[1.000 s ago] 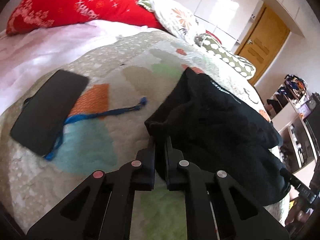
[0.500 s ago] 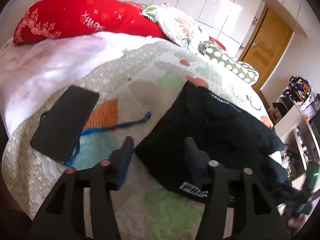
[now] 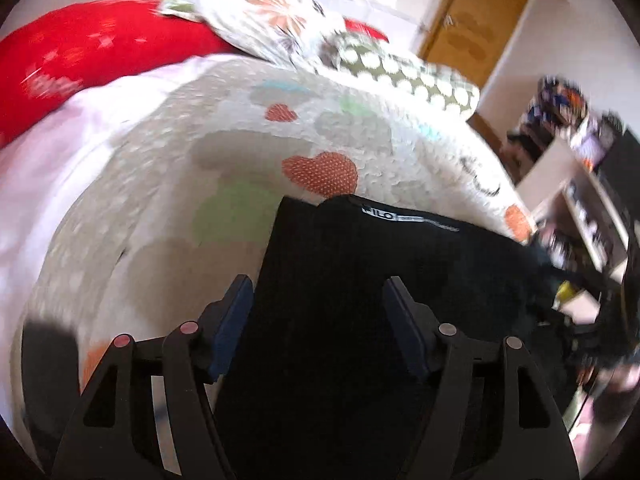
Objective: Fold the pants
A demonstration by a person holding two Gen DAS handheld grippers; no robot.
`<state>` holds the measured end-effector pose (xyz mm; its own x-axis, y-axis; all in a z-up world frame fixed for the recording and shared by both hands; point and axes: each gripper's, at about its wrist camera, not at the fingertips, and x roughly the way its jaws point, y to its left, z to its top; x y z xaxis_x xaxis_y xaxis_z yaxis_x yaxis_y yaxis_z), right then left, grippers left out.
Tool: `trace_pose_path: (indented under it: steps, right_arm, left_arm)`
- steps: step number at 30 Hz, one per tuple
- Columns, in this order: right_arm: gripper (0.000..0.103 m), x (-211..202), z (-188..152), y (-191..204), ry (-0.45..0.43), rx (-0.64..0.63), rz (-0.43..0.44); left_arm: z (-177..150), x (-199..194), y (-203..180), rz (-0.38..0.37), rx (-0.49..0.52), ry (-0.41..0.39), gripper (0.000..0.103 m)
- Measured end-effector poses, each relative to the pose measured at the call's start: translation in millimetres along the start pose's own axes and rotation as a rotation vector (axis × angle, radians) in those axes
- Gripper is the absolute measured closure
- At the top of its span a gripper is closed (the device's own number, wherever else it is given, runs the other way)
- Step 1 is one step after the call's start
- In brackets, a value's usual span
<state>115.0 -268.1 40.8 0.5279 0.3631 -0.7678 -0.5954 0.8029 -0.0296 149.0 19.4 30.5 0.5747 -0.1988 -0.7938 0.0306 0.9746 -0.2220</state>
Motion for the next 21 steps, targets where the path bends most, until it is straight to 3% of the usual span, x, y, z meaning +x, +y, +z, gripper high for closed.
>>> trace_pose_path:
  steps: [2, 5, 9, 13, 15, 21]
  right_arm:
    - [0.042, 26, 15, -22, 0.054, -0.026, -0.012]
    - [0.042, 58, 28, -55, 0.104, -0.009, -0.022]
    - [0.042, 101, 38, -83, 0.178, 0.000, 0.070]
    - [0.037, 111, 39, -85, 0.180, -0.047, 0.121]
    - [0.037, 113, 40, -84, 0.185, -0.078, 0.112]
    - [0.037, 125, 51, -77, 0.180, -0.143, 0.069]
  left_arm:
    - [17, 24, 4, 0.007, 0.010, 0.041, 0.035]
    - [39, 53, 15, -0.049, -0.011, 0.099, 0.035]
    - [58, 84, 12, -0.057, 0.062, 0.146, 0.035]
    - [59, 107, 4, -0.062, 0.163, 0.194, 0.034]
    - [59, 115, 0, -0.060, 0.207, 0.210, 0.027]
    - [58, 127, -17, -0.031, 0.349, 0.217, 0.021]
